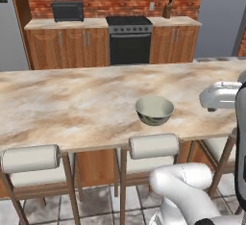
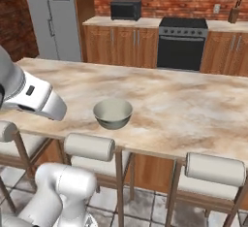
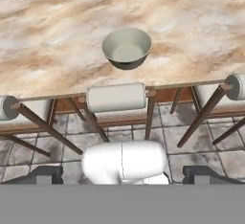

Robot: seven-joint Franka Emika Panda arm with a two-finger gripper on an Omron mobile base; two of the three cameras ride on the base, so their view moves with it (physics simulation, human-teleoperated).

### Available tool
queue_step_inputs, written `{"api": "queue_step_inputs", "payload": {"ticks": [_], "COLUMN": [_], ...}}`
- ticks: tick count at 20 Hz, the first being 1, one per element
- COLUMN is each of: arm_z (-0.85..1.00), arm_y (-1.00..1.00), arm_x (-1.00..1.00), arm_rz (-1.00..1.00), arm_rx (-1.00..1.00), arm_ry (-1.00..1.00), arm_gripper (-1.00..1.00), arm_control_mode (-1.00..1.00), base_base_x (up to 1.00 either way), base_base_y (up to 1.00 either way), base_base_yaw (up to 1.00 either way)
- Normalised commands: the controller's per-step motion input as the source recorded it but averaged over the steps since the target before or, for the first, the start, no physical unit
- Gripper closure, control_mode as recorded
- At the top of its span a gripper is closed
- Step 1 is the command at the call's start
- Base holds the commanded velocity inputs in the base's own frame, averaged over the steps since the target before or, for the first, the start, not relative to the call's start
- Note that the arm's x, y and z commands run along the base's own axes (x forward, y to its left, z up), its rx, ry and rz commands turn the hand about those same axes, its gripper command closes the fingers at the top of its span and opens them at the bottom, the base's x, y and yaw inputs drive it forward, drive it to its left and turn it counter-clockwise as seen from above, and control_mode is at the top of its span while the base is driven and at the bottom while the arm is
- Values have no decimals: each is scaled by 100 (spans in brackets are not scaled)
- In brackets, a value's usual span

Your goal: Pick up the bowls from the cabinet and place each bowl in front of a stool on the dining counter.

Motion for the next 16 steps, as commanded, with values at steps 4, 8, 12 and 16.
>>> {"api": "queue_step_inputs", "payload": {"ticks": [4,8,12,16], "arm_z": [0,0,0,0], "arm_y": [0,0,0,0], "arm_x": [0,0,0,0], "arm_rz": [0,0,0,0], "arm_rx": [0,0,0,0], "arm_ry": [0,0,0,0], "arm_gripper": [-100,-100,-100,-100], "arm_control_mode": [100,100,100,100], "base_base_x": [-51,1,25,44], "base_base_y": [60,98,100,100], "base_base_yaw": [8,0,0,0]}}
